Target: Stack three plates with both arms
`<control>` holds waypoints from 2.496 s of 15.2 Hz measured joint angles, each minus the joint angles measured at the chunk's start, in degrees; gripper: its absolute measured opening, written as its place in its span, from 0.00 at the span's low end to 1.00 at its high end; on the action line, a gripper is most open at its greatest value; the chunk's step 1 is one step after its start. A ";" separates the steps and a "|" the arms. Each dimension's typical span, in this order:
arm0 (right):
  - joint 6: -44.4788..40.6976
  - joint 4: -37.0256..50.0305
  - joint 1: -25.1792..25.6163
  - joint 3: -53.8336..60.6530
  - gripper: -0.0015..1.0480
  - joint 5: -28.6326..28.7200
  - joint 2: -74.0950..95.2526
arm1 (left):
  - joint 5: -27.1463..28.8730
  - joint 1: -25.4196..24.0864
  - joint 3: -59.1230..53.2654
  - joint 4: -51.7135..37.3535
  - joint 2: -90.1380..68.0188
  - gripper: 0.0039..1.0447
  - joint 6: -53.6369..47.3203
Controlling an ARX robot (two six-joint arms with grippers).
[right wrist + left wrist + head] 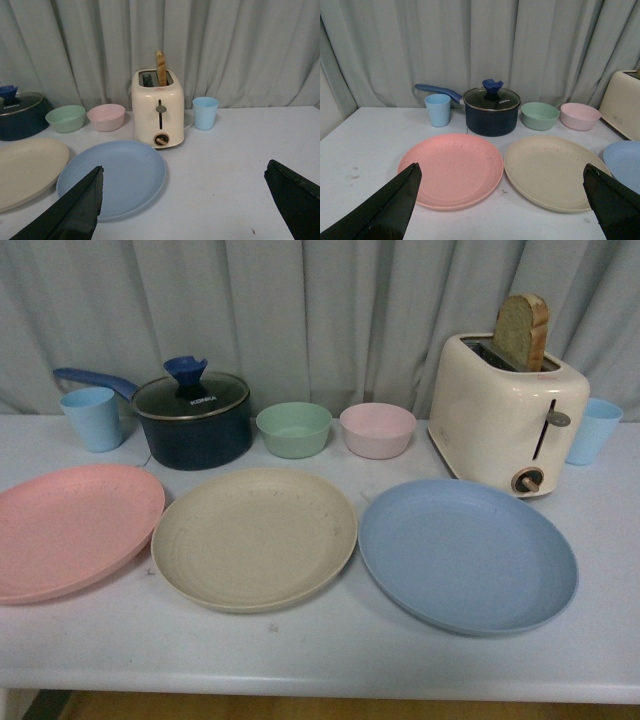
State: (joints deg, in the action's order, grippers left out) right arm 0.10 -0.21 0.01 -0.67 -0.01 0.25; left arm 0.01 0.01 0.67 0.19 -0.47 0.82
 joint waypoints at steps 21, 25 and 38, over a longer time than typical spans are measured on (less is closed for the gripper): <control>0.00 0.00 0.00 0.00 0.94 0.00 0.00 | 0.00 0.00 0.00 0.00 0.00 0.94 0.00; 0.00 0.00 0.00 0.00 0.94 0.00 0.00 | 0.00 0.00 0.00 0.00 0.00 0.94 0.02; 0.00 0.00 0.00 0.00 0.94 0.02 0.00 | 9.53 -11.47 10.38 -14.78 -34.80 0.94 11.17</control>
State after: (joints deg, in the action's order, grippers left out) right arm 0.10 -0.21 0.01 -0.67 0.01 0.25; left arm 9.54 -11.46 11.05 -14.59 -35.27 11.99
